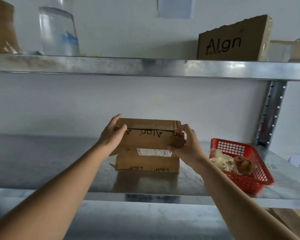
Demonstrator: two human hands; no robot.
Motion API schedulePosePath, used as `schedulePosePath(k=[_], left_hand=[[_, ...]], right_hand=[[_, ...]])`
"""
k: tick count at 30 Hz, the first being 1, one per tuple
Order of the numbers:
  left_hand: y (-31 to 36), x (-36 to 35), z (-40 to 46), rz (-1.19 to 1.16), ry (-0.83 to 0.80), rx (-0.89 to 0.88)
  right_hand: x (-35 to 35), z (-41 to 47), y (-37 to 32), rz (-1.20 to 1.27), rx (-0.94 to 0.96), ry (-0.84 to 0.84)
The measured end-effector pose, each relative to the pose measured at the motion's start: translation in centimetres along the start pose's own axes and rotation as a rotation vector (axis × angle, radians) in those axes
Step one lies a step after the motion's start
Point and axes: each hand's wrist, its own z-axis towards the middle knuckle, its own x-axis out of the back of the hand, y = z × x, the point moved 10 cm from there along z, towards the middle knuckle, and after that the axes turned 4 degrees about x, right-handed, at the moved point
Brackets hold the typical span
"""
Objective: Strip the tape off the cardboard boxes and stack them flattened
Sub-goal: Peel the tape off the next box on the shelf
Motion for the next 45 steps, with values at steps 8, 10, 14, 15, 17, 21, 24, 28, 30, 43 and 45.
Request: schedulePosePath(k=[8,10,14,15,17,21,24,28,30,43,45], left_hand=[[-1.8,0.0,-0.5,-0.193,-0.136,0.015],[-2.2,-0.2,-0.3,-0.141,-0.172,0.046],[-2.1,0.4,0.5,0.071,-0.125,0.010],[-1.9,0.5,0.5,0.127,-0.098,-0.007],[-1.7,0.6,0.4,0.221,-0.030,-0.031],[-1.3,1.0,-0.5,0.316,0.123,-0.041],[-1.0,0.5,-0.9,0.342,0.081,-0.098],[-0.6,1.3,-1.3,0.291,0.065,-0.160],[-0.5,1.6,-1.4,0.232,0.063,-0.180],[-2.3,1.5,-0.2,-0.353,-0.258,-0.082],[-3.4,2.1,0.4,-0.411,-0.240,-0.041]], right_hand=[[0.4,-0.7,0.9,0.143,-0.045,0.210],[0.3,-0.6,0.5,0.100,-0.019,0.210],[-0.4,-0.9,-0.2,0.003,0.005,0.171],[-0.6,-1.0,-0.2,-0.009,0.000,0.155],[-0.9,-1.1,-0.5,-0.067,0.001,0.124],[-0.8,-1.5,-1.0,-0.135,0.022,0.160],[0.4,-1.9,-1.4,-0.245,0.030,0.290],[2.6,-2.3,-1.7,-0.280,-0.037,0.497],[3.0,-2.4,-1.9,-0.292,-0.077,0.543],[0.5,-0.6,-2.4,-0.368,-0.054,0.295],[1.5,-0.7,-2.9,-0.320,-0.019,0.358]])
